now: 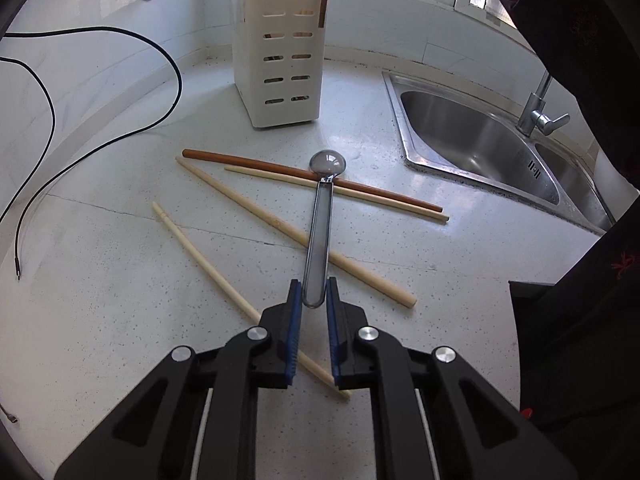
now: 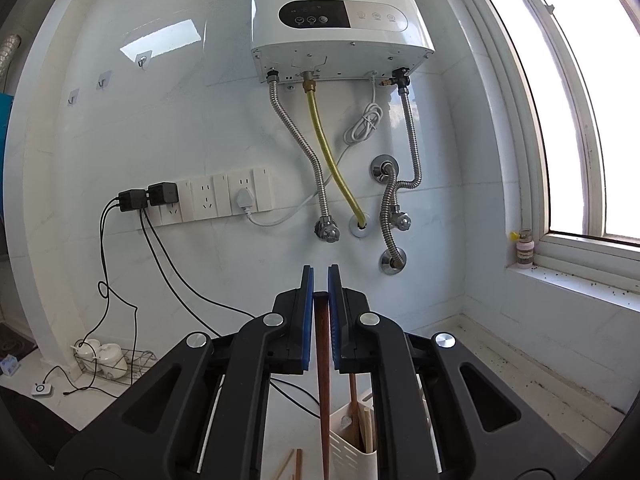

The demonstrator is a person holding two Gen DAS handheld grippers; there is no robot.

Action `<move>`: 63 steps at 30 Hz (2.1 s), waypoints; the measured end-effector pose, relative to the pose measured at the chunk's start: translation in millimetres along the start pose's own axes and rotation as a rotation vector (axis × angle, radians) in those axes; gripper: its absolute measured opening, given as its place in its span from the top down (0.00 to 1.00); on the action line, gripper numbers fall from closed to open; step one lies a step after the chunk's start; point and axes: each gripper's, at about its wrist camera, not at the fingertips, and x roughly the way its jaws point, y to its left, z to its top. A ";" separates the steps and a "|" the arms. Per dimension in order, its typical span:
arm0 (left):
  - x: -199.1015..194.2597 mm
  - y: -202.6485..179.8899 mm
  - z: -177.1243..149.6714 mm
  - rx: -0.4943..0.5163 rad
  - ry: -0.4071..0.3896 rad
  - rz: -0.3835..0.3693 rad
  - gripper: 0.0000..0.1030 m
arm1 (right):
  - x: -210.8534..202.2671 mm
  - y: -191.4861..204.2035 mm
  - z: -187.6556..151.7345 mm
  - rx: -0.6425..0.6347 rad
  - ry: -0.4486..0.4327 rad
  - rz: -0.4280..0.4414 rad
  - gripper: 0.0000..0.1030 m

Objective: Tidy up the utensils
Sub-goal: 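Carry the spoon with the left tool toward the holder while the right tool lifts the chopstick above it, then lower the spoon into the holder with the left tool while the right tool lowers the chopstick in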

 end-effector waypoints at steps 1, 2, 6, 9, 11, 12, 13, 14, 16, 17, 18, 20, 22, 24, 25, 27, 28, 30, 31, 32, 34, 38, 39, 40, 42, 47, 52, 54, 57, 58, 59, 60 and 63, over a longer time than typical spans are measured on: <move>-1.4 -0.1 0.8 -0.004 -0.008 -0.001 0.89 | -0.1 -0.2 -0.2 0.001 -0.003 -0.005 0.93; -2.7 0.0 2.3 -0.011 -0.016 0.005 0.89 | 0.0 -0.4 0.2 0.003 -0.003 -0.004 0.93; -20.4 1.3 14.2 -0.043 -0.081 0.025 0.89 | 0.4 0.5 0.2 -0.001 -0.001 0.000 0.93; -38.1 2.4 29.8 -0.072 -0.132 0.039 0.89 | -0.4 -0.2 -0.3 0.002 -0.004 -0.006 0.93; -47.7 4.5 40.6 -0.090 -0.157 0.045 0.89 | 0.1 -0.6 -0.7 0.006 -0.006 -0.012 0.93; -51.9 6.4 46.2 -0.099 -0.172 0.049 0.89 | 0.3 -0.5 -1.0 0.008 -0.003 -0.010 0.93; -55.7 7.7 51.0 -0.109 -0.183 0.053 0.89 | -0.4 -0.3 -1.3 0.008 -0.005 -0.013 0.93; -58.9 9.3 55.5 -0.121 -0.193 0.052 0.89 | -0.8 0.2 -1.4 0.007 -0.004 -0.010 0.93; -62.6 12.2 63.2 -0.138 -0.204 0.060 0.89 | -1.5 1.2 -1.3 0.004 -0.006 -0.011 0.93; -63.5 12.8 66.5 -0.142 -0.209 0.067 0.89 | -1.9 1.6 -1.2 0.003 -0.005 -0.009 0.93; -63.9 13.7 68.7 -0.148 -0.210 0.081 0.89 | -2.3 1.9 -1.2 0.003 -0.005 -0.008 0.93; -63.9 14.9 72.9 -0.164 -0.214 0.084 0.89 | -2.8 2.1 -1.2 0.003 -0.006 -0.007 0.93; -63.1 17.0 75.9 -0.187 -0.220 0.079 0.89 | -3.1 2.3 -1.4 0.004 -0.008 -0.011 0.93; -62.8 17.4 78.3 -0.197 -0.232 0.092 0.89 | -3.1 1.8 -1.7 0.006 -0.007 -0.010 0.93; -63.6 18.3 79.0 -0.204 -0.238 0.093 0.89 | -3.4 1.6 -2.0 0.006 -0.008 -0.014 0.93; -68.8 17.0 83.0 -0.208 -0.255 0.097 0.89 | -4.0 1.4 -1.9 0.004 -0.004 -0.013 0.93; -73.3 15.0 85.2 -0.198 -0.264 0.104 0.89 | -4.6 1.9 -1.3 -0.001 -0.007 -0.018 0.93; -87.0 11.8 91.8 -0.189 -0.289 0.123 0.89 | -5.8 1.5 0.8 -0.005 -0.009 -0.022 0.93; -94.8 11.0 96.8 -0.188 -0.300 0.123 0.89 | -6.9 1.0 2.2 -0.004 -0.014 -0.028 0.93; -103.0 10.4 102.2 -0.188 -0.311 0.132 0.89 | -7.8 0.3 4.2 -0.004 -0.019 -0.028 0.93; -119.8 9.5 113.0 -0.182 -0.339 0.148 0.89 | -10.5 -1.3 8.5 0.001 -0.039 -0.038 0.93; -153.2 11.4 136.4 -0.193 -0.403 0.128 0.89 | -14.6 -3.8 22.2 0.008 -0.090 -0.041 0.93; -161.1 12.3 140.9 -0.195 -0.423 0.116 0.89 | -16.0 -3.1 26.1 0.000 -0.105 -0.046 0.93; -167.6 12.8 146.0 -0.189 -0.439 0.108 0.89 | -17.0 -2.6 30.2 -0.010 -0.117 -0.052 0.93; -175.2 11.0 156.9 -0.169 -0.462 0.125 0.89 | -17.2 -2.3 38.3 -0.021 -0.134 -0.055 0.93; -168.8 5.0 183.1 -0.123 -0.477 0.130 0.89 | -8.9 -2.6 53.0 -0.048 -0.161 -0.081 0.93; -139.5 -0.2 196.0 -0.106 -0.426 0.126 0.89 | 7.1 -1.2 53.3 -0.102 -0.157 -0.128 0.93; -125.3 3.1 198.4 -0.131 -0.403 0.130 0.89 | 13.5 -1.0 47.4 -0.117 -0.142 -0.146 0.93; -106.9 9.9 199.8 -0.175 -0.368 0.128 0.89 | 24.0 -3.2 35.8 -0.112 -0.093 -0.147 0.93; -101.4 11.7 200.8 -0.182 -0.354 0.124 0.89 | 27.1 -4.6 31.6 -0.105 -0.075 -0.146 0.93; -96.6 13.1 201.3 -0.195 -0.343 0.130 0.89 | 29.6 -6.1 27.2 -0.096 -0.063 -0.154 0.93; -92.5 14.2 201.8 -0.199 -0.336 0.134 0.89 | 32.2 -8.0 22.8 -0.085 -0.045 -0.154 0.93; -81.3 19.0 204.0 -0.218 -0.321 0.132 0.89 | 39.1 -13.1 11.2 -0.056 0.007 -0.155 0.93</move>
